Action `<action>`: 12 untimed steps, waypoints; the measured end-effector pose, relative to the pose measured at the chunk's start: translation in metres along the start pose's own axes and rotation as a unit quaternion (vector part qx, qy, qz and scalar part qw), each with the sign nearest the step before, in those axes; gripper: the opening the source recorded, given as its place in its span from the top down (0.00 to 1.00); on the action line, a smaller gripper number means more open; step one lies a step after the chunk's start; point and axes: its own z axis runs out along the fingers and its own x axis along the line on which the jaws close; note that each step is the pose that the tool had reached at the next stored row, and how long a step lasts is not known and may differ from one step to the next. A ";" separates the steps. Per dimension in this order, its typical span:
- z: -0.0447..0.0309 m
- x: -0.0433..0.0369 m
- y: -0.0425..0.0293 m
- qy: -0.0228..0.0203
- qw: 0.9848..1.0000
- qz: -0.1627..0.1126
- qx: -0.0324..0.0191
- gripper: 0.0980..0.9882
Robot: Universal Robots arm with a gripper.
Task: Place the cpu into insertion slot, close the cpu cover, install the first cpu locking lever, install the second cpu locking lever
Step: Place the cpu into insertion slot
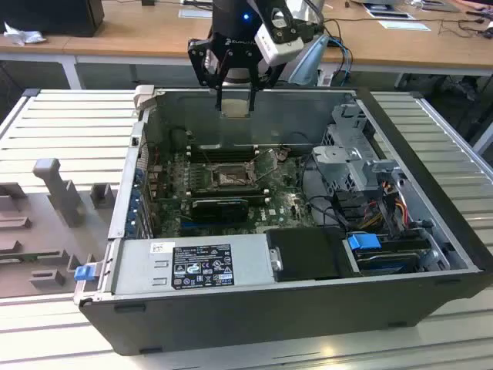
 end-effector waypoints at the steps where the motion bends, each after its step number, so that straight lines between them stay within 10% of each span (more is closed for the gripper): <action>1: 0.0000 0.0000 0.0000 0.000 1.000 0.001 0.000 0.51; 12: 0.0044 -0.0001 -0.0010 -0.005 0.998 0.056 -0.001 0.51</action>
